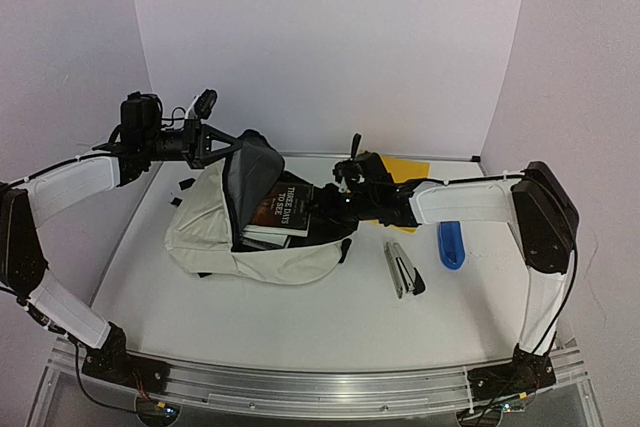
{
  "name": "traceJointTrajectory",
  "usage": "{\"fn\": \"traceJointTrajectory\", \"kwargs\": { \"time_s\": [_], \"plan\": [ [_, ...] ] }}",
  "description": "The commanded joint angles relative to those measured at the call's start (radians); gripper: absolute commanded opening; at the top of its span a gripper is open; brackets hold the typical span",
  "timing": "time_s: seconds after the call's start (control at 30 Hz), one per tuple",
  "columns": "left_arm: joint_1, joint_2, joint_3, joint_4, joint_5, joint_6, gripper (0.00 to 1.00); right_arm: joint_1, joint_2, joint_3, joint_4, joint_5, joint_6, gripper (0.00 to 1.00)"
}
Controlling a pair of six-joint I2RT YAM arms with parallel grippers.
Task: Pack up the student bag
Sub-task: Place the book in the student bag.
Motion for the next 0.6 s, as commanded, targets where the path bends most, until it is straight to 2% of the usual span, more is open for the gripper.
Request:
{"fn": "traceJointTrajectory", "kwargs": {
  "time_s": [0.0,0.07,0.57],
  "plan": [
    [-0.003,-0.011,0.062,0.046,0.018,0.015,0.0,0.009,0.028,0.041,0.012,-0.03,-0.003,0.31],
    [-0.003,-0.007,0.062,0.045,0.02,0.016,0.0,0.009,0.041,0.052,0.012,-0.042,-0.004,0.26],
    [-0.003,0.004,0.059,0.047,0.024,0.016,0.0,0.034,0.129,0.157,0.074,-0.1,0.012,0.12]
  ]
}}
